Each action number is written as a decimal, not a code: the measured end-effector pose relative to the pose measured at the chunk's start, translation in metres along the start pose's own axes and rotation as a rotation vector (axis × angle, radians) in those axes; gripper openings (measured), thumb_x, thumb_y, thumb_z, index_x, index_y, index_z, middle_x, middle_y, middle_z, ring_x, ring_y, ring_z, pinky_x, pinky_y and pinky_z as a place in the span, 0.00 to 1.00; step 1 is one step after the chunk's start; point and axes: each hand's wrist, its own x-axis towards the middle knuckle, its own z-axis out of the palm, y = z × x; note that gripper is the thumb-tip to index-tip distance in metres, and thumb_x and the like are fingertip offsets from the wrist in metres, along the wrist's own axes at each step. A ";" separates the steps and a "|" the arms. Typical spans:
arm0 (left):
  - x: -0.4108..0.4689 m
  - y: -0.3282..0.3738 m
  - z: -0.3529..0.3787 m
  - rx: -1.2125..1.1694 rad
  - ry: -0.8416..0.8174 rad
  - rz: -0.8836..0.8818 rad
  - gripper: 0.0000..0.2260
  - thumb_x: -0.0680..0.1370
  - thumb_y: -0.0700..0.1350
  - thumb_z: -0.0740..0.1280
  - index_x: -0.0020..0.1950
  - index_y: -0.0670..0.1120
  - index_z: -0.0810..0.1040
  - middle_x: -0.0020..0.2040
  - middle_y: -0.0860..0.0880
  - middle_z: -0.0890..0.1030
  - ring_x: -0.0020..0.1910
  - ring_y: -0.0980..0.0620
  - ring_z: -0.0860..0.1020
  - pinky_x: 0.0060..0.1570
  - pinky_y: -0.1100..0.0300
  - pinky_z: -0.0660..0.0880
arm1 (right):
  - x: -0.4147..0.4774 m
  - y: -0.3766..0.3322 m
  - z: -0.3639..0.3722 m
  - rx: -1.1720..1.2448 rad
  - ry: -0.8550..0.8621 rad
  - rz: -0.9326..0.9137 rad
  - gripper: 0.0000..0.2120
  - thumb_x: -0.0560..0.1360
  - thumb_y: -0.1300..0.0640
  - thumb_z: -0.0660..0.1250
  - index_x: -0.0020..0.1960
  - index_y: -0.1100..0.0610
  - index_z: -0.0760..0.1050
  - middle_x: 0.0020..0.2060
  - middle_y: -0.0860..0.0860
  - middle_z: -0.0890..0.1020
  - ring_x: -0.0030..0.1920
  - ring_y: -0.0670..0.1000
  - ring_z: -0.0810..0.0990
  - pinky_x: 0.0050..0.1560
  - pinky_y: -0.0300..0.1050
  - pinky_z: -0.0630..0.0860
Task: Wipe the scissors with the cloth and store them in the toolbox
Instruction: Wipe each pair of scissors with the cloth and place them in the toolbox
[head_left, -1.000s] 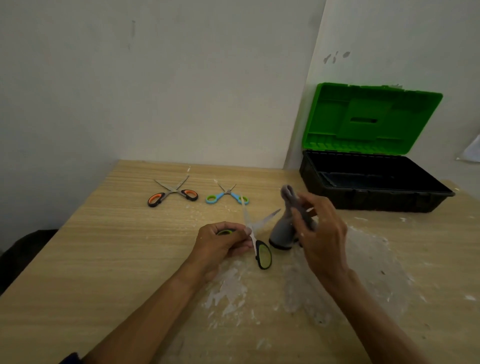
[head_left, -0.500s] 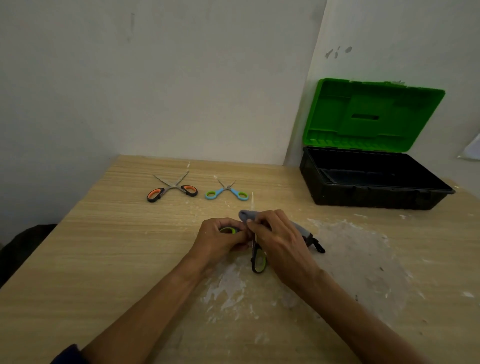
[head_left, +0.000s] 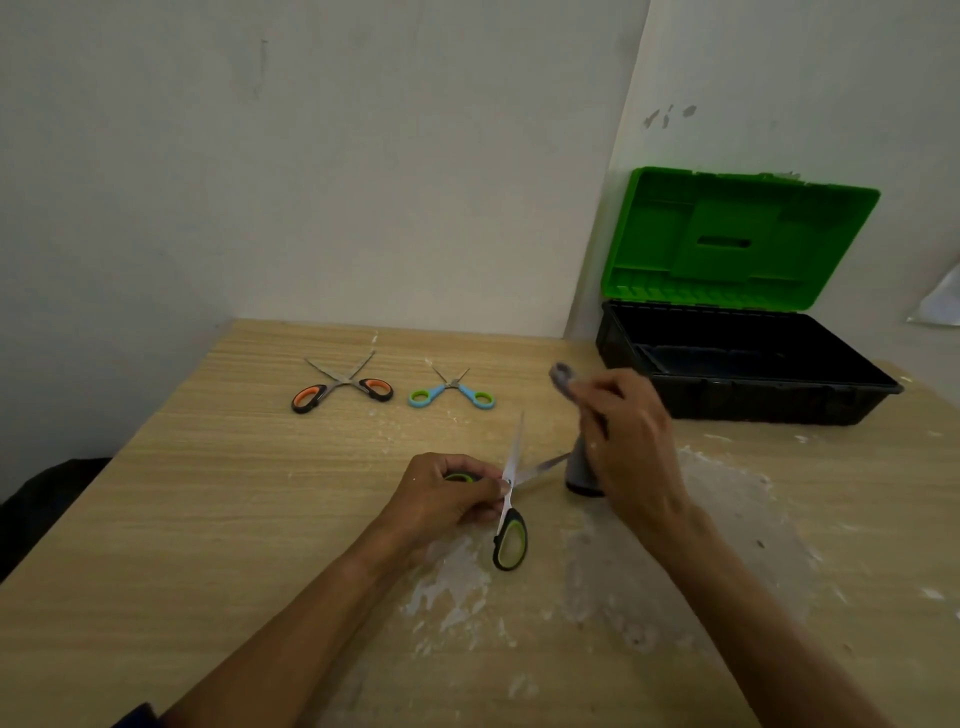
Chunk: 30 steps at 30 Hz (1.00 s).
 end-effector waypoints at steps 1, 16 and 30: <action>0.000 0.000 0.000 -0.010 0.001 -0.003 0.03 0.73 0.34 0.76 0.45 0.37 0.86 0.35 0.42 0.86 0.30 0.52 0.83 0.33 0.65 0.80 | -0.012 -0.010 0.003 0.050 -0.045 -0.012 0.08 0.78 0.59 0.63 0.52 0.58 0.80 0.47 0.49 0.75 0.47 0.39 0.71 0.47 0.31 0.71; -0.001 0.000 0.000 0.131 0.006 0.128 0.04 0.71 0.37 0.79 0.39 0.45 0.88 0.33 0.47 0.85 0.30 0.52 0.83 0.34 0.63 0.79 | 0.002 0.017 0.014 0.077 -0.229 0.161 0.15 0.77 0.63 0.67 0.60 0.49 0.80 0.48 0.45 0.79 0.45 0.39 0.77 0.46 0.30 0.71; 0.009 0.009 0.005 -0.504 0.092 0.150 0.07 0.70 0.38 0.76 0.47 0.41 0.87 0.44 0.41 0.87 0.38 0.50 0.86 0.38 0.62 0.82 | -0.001 0.063 -0.016 1.323 -0.464 0.918 0.13 0.78 0.62 0.64 0.61 0.58 0.79 0.56 0.56 0.83 0.52 0.53 0.84 0.48 0.44 0.82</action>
